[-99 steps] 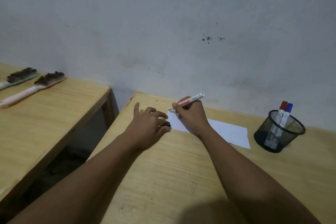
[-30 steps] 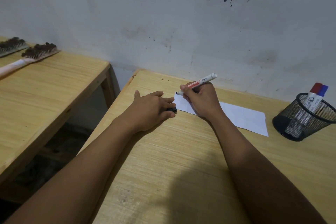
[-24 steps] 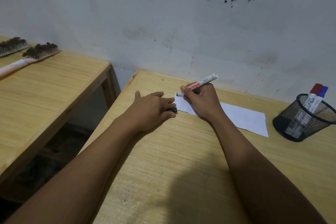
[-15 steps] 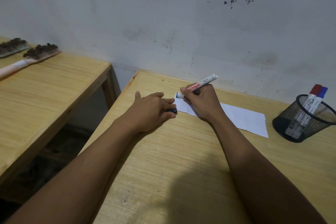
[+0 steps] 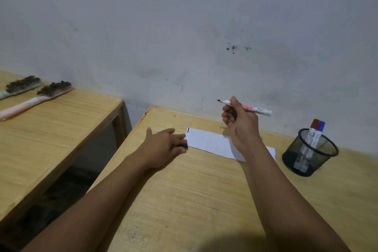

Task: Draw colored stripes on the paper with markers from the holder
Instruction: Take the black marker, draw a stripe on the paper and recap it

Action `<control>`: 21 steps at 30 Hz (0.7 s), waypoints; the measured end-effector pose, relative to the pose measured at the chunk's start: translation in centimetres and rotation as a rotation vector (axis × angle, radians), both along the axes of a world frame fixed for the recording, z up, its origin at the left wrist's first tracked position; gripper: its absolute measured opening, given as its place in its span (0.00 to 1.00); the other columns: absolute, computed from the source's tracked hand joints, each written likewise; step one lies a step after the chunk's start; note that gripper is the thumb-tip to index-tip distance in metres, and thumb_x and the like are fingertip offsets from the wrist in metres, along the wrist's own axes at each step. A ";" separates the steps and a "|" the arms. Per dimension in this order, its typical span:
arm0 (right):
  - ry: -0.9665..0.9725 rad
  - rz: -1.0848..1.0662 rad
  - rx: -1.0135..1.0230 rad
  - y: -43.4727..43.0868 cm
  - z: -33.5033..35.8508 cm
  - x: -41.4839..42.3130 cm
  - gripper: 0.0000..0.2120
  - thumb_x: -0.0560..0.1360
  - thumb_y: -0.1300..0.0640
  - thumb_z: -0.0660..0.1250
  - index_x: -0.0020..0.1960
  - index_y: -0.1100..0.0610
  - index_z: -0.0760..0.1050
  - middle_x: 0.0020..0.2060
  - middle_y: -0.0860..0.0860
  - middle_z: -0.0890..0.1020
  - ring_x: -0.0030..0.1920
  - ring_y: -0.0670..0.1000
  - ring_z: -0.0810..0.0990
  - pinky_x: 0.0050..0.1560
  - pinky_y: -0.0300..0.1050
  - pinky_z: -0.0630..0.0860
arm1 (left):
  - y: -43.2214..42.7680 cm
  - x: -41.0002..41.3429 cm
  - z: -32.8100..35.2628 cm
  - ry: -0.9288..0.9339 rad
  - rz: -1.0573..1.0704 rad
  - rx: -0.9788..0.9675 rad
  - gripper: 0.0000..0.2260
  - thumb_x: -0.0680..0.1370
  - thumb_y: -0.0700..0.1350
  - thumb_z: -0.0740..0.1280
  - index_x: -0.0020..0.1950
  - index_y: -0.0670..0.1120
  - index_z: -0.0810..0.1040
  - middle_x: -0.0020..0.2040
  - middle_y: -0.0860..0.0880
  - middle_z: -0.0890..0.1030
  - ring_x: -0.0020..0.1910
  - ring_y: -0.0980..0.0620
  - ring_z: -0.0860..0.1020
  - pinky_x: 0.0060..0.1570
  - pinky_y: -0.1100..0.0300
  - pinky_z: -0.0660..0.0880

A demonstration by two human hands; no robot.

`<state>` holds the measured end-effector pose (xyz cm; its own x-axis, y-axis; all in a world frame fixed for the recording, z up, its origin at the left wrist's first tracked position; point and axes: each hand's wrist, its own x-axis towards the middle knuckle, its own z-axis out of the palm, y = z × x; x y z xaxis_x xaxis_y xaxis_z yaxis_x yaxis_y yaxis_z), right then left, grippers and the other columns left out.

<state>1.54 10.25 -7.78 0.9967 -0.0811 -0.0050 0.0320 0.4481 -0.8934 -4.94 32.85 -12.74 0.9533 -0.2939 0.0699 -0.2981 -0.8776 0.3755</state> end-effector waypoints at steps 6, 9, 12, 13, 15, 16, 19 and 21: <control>-0.171 0.021 -0.323 -3.8 4.4 -5.7 0.08 0.81 0.58 0.70 0.47 0.62 0.83 0.34 0.55 0.83 0.31 0.49 0.78 0.33 0.42 0.75 | -1.9 -2.2 2.6 -0.129 0.154 -0.340 0.15 0.74 0.65 0.60 0.59 0.67 0.77 0.66 0.59 0.78 0.64 0.55 0.76 0.68 0.37 0.64; -0.221 0.037 -0.452 -5.3 5.6 -8.5 0.11 0.80 0.57 0.71 0.47 0.66 0.84 0.33 0.55 0.83 0.30 0.50 0.76 0.32 0.43 0.73 | -4.5 -3.2 6.4 -0.216 0.085 -0.396 0.16 0.75 0.64 0.61 0.58 0.62 0.80 0.62 0.60 0.80 0.61 0.58 0.77 0.65 0.42 0.69; -0.271 0.017 -0.487 -6.7 7.6 -11.3 0.12 0.80 0.57 0.71 0.47 0.68 0.84 0.31 0.54 0.83 0.28 0.49 0.76 0.29 0.42 0.71 | -7.7 -4.6 10.5 -0.287 0.020 -0.426 0.12 0.77 0.60 0.65 0.56 0.59 0.82 0.60 0.60 0.81 0.59 0.61 0.78 0.65 0.47 0.70; -0.285 -0.004 -0.487 -7.2 8.4 -12.1 0.12 0.80 0.58 0.71 0.47 0.68 0.84 0.31 0.53 0.83 0.28 0.49 0.76 0.29 0.41 0.71 | -8.7 -5.2 11.6 -0.302 -0.005 -0.423 0.12 0.77 0.59 0.65 0.56 0.59 0.82 0.60 0.60 0.81 0.59 0.61 0.78 0.64 0.47 0.70; -0.313 -0.048 -0.498 -8.4 9.9 -13.6 0.12 0.80 0.58 0.71 0.48 0.68 0.84 0.31 0.53 0.84 0.28 0.49 0.75 0.29 0.41 0.72 | -10.4 -6.3 13.3 -0.320 -0.059 -0.415 0.12 0.77 0.59 0.65 0.56 0.59 0.81 0.59 0.60 0.82 0.58 0.61 0.78 0.64 0.47 0.70; -0.328 -0.063 -0.508 -9.0 10.5 -14.2 0.12 0.80 0.57 0.71 0.48 0.68 0.84 0.31 0.53 0.83 0.27 0.49 0.75 0.29 0.41 0.72 | -11.2 -6.8 14.0 -0.328 -0.083 -0.423 0.11 0.77 0.59 0.65 0.56 0.59 0.81 0.58 0.60 0.82 0.57 0.61 0.78 0.63 0.47 0.70; -0.382 -0.084 -0.544 -11.2 12.2 -16.3 0.12 0.80 0.56 0.71 0.47 0.65 0.85 0.32 0.54 0.83 0.29 0.50 0.75 0.31 0.43 0.71 | -13.8 -8.5 16.3 -0.368 -0.152 -0.435 0.11 0.77 0.57 0.66 0.58 0.58 0.82 0.59 0.59 0.82 0.57 0.61 0.78 0.63 0.49 0.71; -0.406 -0.090 -0.556 -12.5 13.1 -17.7 0.12 0.80 0.55 0.71 0.46 0.64 0.85 0.32 0.54 0.83 0.29 0.50 0.75 0.31 0.43 0.71 | -15.4 -9.4 17.5 -0.393 -0.199 -0.417 0.12 0.77 0.58 0.66 0.58 0.58 0.81 0.59 0.59 0.82 0.57 0.60 0.78 0.63 0.49 0.71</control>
